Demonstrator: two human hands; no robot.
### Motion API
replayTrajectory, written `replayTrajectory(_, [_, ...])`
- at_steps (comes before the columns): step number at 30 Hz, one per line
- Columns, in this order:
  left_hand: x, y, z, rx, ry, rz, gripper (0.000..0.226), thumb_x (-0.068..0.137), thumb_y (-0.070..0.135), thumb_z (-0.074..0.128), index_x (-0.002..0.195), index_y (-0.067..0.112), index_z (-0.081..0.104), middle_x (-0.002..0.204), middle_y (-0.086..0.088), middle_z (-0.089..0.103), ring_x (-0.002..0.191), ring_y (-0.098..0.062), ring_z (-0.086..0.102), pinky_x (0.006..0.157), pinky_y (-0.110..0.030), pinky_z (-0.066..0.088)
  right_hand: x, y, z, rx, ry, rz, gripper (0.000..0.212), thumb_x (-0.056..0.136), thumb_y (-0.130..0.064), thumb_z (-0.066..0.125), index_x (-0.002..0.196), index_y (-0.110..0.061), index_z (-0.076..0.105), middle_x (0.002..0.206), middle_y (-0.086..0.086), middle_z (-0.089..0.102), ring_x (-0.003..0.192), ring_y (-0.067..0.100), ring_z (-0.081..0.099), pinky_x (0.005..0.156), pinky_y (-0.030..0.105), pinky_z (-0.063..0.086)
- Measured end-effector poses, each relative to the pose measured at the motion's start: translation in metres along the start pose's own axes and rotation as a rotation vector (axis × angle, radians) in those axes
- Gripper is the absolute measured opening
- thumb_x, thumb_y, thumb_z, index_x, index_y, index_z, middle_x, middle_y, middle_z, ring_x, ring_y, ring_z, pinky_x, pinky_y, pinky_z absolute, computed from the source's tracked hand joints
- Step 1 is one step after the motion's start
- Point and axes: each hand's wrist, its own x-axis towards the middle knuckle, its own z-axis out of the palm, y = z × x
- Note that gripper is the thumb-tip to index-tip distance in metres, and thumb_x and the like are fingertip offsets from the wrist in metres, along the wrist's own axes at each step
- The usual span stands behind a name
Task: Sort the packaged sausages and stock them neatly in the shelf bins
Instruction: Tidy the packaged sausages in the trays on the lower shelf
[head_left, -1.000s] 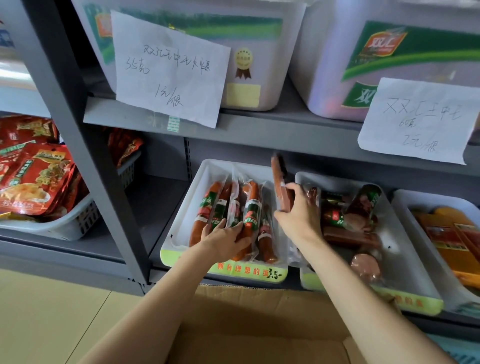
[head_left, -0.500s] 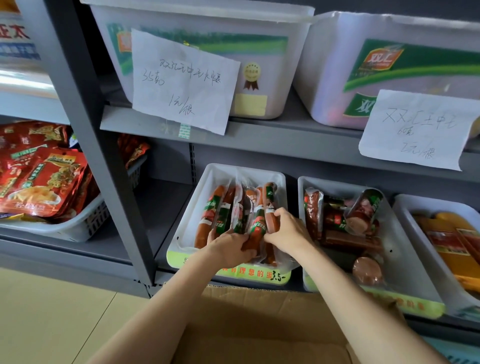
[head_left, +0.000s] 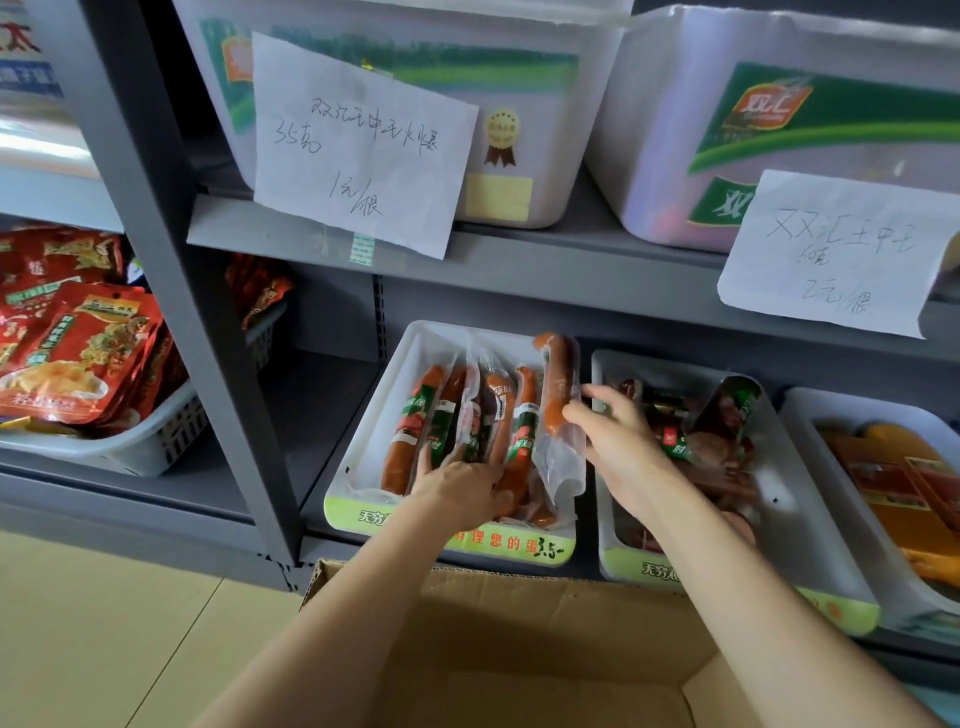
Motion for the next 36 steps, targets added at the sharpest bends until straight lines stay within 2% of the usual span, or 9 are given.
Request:
replayTrajectory(6, [-0.001,-0.032,-0.017,-0.073,0.133,-0.174,0.035,0.1,0.025,0.033,0.128,0.023,0.053,0.129,-0.005,0.056,0.12,-0.025,0.05,0.107,-0.04,0.029,-0.007,0.008,0.029,-0.214,-0.149,-0.011,0.048,0.093,-0.008,0.054,0.138,-0.013,0.039,0.103,0.003,0.062,0.093,0.016,0.063,0.091,0.034,0.05])
replayTrajectory(10, [-0.011,-0.038,-0.021,-0.278,0.138,-0.112,0.034,0.1,0.021,0.037,0.129,0.015,0.055,0.13,-0.009,0.055,0.118,-0.027,0.052,0.097,-0.032,0.039,-0.007,0.018,0.046,-0.731,-0.149,-0.21,0.029,0.094,-0.009,0.053,0.122,-0.009,0.059,0.12,0.009,0.062,0.105,0.019,0.06,0.084,0.024,0.049])
replayTrajectory(15, [-0.018,-0.035,-0.021,-0.315,-0.002,0.028,0.036,0.099,0.031,0.042,0.133,0.02,0.049,0.125,-0.01,0.058,0.107,-0.022,0.057,0.094,-0.029,0.046,-0.001,0.019,0.042,-0.939,-0.26,-0.284,0.035,0.095,-0.009,0.05,0.127,-0.019,0.058,0.131,0.004,0.055,0.118,0.019,0.054,0.096,0.028,0.044])
replayTrajectory(19, [-0.018,-0.032,-0.024,-0.232,-0.029,0.081,0.057,0.093,0.043,0.049,0.145,0.031,0.028,0.133,-0.002,0.054,0.117,-0.019,0.053,0.094,-0.024,0.041,0.004,0.024,0.037,-1.034,-0.456,-0.226,0.048,0.095,-0.025,0.051,0.141,-0.03,0.039,0.146,0.001,0.041,0.132,0.023,0.039,0.108,0.042,0.037])
replayTrajectory(22, [-0.015,-0.032,-0.02,-0.041,0.001,0.033,0.053,0.093,0.048,0.047,0.143,0.034,0.034,0.135,-0.002,0.052,0.125,-0.02,0.047,0.101,-0.028,0.035,0.006,0.029,0.039,-1.251,-0.583,-0.197,0.06,0.099,-0.022,0.044,0.15,-0.031,0.014,0.159,-0.006,0.01,0.146,0.023,0.007,0.116,0.048,0.012])
replayTrajectory(26, [-0.013,-0.04,-0.017,0.029,0.001,-0.001,0.043,0.098,0.039,0.038,0.14,0.046,0.031,0.156,0.0,0.02,0.146,-0.02,0.006,0.117,-0.049,0.006,0.01,0.031,0.039,-1.46,-0.624,-0.165,0.071,0.098,-0.01,0.038,0.149,-0.038,-0.003,0.158,-0.011,-0.007,0.146,0.024,-0.006,0.117,0.049,-0.003])
replayTrajectory(30, [-0.008,-0.037,-0.02,0.037,-0.055,-0.006,0.046,0.101,0.029,0.035,0.143,0.044,0.027,0.158,-0.002,0.01,0.146,-0.023,0.003,0.118,-0.047,0.008,0.01,0.026,0.038,-1.478,-0.592,-0.238,0.069,0.096,-0.012,0.041,0.15,-0.036,0.004,0.159,-0.009,0.005,0.146,0.024,0.01,0.118,0.045,0.012])
replayTrajectory(33, [-0.005,-0.033,-0.024,-0.138,-0.128,-0.028,0.043,0.1,0.032,0.036,0.143,0.033,0.034,0.152,-0.002,0.027,0.142,-0.023,0.022,0.11,-0.03,0.023,0.008,0.021,0.036,-1.435,-0.55,-0.28,0.062,0.093,-0.006,0.045,0.147,-0.029,0.027,0.155,-0.003,0.027,0.139,0.026,0.03,0.114,0.042,0.027])
replayTrajectory(36, [0.0,-0.027,-0.022,-0.099,0.005,-0.101,0.039,0.097,0.04,0.041,0.134,0.032,0.046,0.141,-0.001,0.044,0.132,-0.026,0.035,0.108,-0.036,0.023,0.005,0.014,0.035,-1.418,-0.534,-0.254,0.057,0.09,-0.002,0.045,0.142,-0.027,0.039,0.145,0.005,0.042,0.129,0.029,0.042,0.107,0.041,0.038])
